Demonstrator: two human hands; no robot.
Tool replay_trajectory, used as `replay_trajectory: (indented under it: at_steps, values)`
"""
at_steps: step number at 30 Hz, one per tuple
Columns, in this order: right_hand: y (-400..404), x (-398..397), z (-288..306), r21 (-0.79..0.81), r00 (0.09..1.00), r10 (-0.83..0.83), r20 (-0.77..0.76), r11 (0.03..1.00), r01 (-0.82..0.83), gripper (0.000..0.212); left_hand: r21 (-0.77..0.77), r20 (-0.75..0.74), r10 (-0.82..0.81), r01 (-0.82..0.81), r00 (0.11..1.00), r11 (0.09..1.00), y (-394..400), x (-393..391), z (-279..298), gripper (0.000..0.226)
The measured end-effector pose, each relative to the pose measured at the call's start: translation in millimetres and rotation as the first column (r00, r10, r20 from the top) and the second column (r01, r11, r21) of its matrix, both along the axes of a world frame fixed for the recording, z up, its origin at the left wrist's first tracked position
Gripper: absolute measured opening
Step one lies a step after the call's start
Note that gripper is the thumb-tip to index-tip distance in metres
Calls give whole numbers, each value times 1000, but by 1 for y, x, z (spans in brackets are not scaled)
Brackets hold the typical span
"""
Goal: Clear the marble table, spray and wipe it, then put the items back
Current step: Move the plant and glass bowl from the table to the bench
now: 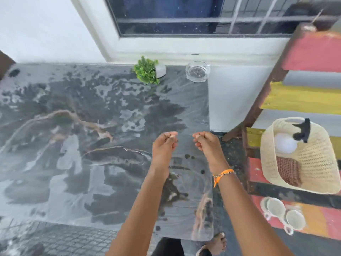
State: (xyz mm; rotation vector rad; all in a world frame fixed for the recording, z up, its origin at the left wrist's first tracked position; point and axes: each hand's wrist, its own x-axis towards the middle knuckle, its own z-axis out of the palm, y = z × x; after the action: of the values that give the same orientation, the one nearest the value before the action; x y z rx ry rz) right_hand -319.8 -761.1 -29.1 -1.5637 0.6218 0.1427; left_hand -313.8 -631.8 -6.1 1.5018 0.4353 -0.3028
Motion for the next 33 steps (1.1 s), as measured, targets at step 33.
replay_trajectory:
  at_steps: [33]
  values:
    - [3,202,-19,-847,954,271,-128,471,-248,55,183,39,155,-159,987,970,11,279,-15,12]
